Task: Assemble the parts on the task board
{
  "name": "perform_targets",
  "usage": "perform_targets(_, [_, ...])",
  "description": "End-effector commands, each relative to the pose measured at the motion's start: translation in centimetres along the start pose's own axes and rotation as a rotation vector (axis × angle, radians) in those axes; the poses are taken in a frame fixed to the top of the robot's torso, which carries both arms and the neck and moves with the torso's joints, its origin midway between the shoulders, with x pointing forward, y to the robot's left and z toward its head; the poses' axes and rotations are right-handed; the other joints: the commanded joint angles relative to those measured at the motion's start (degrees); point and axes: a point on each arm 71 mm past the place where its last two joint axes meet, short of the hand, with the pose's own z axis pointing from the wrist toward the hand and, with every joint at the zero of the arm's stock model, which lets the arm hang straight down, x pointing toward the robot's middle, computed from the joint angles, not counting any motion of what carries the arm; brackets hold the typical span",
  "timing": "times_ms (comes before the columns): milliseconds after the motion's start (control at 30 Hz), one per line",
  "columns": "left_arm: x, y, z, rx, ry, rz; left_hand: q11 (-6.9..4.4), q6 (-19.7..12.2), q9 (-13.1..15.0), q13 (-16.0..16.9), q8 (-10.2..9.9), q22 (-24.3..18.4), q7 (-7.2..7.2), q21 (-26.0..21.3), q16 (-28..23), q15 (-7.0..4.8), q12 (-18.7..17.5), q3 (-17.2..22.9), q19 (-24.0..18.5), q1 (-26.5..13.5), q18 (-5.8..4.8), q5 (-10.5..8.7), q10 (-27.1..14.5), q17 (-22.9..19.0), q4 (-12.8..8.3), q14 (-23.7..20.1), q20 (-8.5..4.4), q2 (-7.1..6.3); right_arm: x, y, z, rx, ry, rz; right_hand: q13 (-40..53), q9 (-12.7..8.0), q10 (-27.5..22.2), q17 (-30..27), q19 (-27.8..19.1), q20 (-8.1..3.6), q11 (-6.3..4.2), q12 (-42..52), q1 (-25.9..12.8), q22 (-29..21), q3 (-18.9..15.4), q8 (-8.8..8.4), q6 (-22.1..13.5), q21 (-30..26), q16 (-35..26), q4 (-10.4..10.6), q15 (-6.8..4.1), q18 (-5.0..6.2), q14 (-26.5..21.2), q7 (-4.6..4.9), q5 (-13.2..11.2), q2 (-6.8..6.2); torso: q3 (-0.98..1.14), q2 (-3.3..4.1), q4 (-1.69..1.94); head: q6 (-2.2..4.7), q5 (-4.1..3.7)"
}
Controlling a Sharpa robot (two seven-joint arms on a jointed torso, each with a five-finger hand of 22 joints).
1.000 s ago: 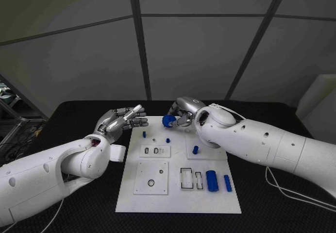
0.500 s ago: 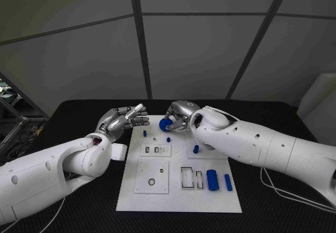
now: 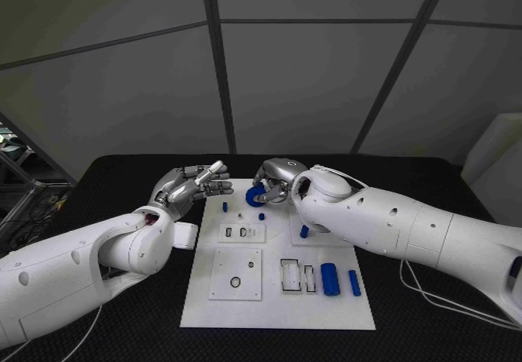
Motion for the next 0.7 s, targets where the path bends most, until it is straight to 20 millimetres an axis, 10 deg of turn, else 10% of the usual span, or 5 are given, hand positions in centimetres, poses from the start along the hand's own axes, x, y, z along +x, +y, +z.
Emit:
perform_targets(33, [0.1, -0.2, 0.1, 0.007, 0.010, -0.004, 0.07, 0.3, -0.1, -0.1, -0.3, -0.1, -0.11, -0.2, -0.4, 0.38, -0.4, -0.3, 0.5, -0.2, -0.75, -0.35, 0.3, -0.1, -0.1, -0.1, 0.05, 0.33, 0.1, 0.1, 0.1, 0.002, 0.029, -0.013, -0.3, -0.1, -0.6, 1.5, 4.5, 0.53, -0.04, -0.5, -0.9, 12.6, -0.8, -0.08, -0.7, -0.2, -0.3, 0.4, 0.38, -0.29, 3.2, 0.04, -1.0, -0.84, -0.01, -0.02, 0.00, -0.06, -0.01])
perform_targets(400, [0.0, -0.2, 0.0, 0.004, 0.008, -0.003, 0.07, 0.3, -0.1, -0.1, -0.4, -0.1, -0.12, -0.3, -0.5, 0.39, -0.5, -0.4, 0.5, -0.1, -0.75, -0.35, 0.4, -0.1, -0.3, -0.1, 0.06, 0.35, 0.5, -0.4, -0.1, 0.029, 0.090, -0.020, 0.4, 0.2, -0.1, 2.3, 4.8, 0.80, 0.05, 0.3, -6.7, 13.2, -2.6, 0.38, -0.5, 0.0, 0.0, 8.6, 0.53, -0.40, 3.3, 0.01, -2.3, -1.40, 0.04, 0.00, -0.08, -0.05, -0.02])
perform_targets(700, [0.1, -0.1, 0.0, 0.002, 0.009, -0.004, 0.08, 0.4, -0.1, -0.1, -0.4, -0.1, -0.11, -0.3, -0.5, 0.40, -0.5, -0.4, 0.5, -0.1, -0.75, -0.34, 0.3, -0.1, -0.3, -0.1, 0.06, 0.34, 0.4, -1.0, -0.1, 0.059, 0.081, -0.013, 1.0, 0.3, 0.4, 2.6, 5.0, 0.69, -0.06, 0.9, -7.0, 13.4, -2.4, 0.32, 0.1, 0.0, 0.2, 10.6, 0.42, -0.45, 3.4, -0.12, -2.2, -1.06, 0.05, -0.04, -0.06, 0.00, -0.17])
